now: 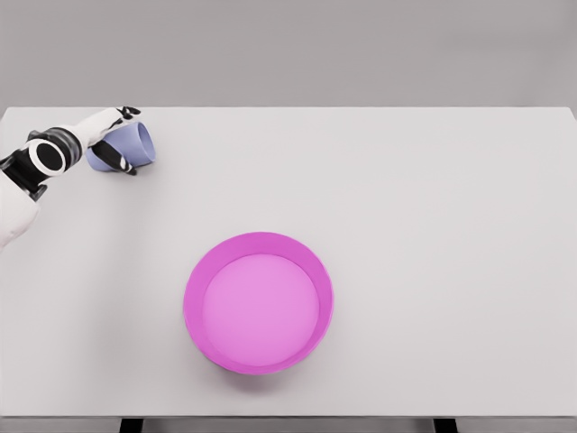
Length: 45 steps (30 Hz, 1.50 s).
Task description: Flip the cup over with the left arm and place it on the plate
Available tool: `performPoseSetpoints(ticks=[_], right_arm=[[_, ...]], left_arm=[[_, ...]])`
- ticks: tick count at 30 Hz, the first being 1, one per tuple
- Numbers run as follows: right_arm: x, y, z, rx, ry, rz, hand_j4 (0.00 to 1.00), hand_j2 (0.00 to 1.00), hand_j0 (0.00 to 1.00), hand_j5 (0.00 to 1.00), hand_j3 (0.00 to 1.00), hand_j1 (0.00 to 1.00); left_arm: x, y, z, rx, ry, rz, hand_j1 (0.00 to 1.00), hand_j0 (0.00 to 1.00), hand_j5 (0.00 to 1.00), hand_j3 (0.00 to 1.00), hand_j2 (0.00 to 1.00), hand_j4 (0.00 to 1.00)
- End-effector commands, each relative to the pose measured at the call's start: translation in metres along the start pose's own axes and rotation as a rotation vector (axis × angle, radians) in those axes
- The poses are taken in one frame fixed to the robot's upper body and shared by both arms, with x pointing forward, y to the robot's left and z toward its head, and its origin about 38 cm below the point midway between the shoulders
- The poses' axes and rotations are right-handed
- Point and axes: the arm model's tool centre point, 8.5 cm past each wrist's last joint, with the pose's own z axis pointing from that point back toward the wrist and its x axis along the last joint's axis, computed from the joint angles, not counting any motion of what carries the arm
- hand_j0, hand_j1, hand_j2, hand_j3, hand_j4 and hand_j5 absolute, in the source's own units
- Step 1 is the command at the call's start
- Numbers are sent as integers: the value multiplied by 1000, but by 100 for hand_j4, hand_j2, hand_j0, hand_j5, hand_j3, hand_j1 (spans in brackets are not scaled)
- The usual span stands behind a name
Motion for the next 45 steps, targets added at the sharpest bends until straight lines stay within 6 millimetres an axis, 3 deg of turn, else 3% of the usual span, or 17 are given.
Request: performPoseSetpoints(ticks=[1,10,14,15,17,26,31,37,45], right_arm=[[0,0,0,0,0,0,100,100,100,100,100,100],[0,0,0,0,0,0,100,100,100,100,100,100],[0,0,0,0,0,0,100,100,100,100,100,100],[0,0,0,0,0,0,100,100,100,100,100,100],[0,0,0,0,0,0,100,100,100,100,100,100],[0,0,0,0,0,0,100,100,100,100,100,100],[0,0,0,0,0,0,100,100,100,100,100,100],[0,0,0,0,0,0,100,100,100,100,100,100],[0,0,0,0,0,0,100,100,100,100,100,100]], left_arm=[[0,0,0,2,2,-3,100,100,100,100,100,100],[10,-8,-6,-17,-6,-15,100,100,100,100,100,100],[11,-13,-7,-27,-6,-24,91,91,91,91,91,91],[11,-13,-7,-26,-6,-25,84,84,84,84,84,84],[12,-13,-7,-27,-9,-25,79,79,79,79,79,79],[17,-6,-5,-15,-23,-10,73,73,73,73,73,73],[20,8,-2,18,-49,33,73,73,73,73,73,73],[47,22,10,48,-161,109,73,73,73,73,73,73],[74,12,25,12,-324,227,74,74,74,74,74,74]])
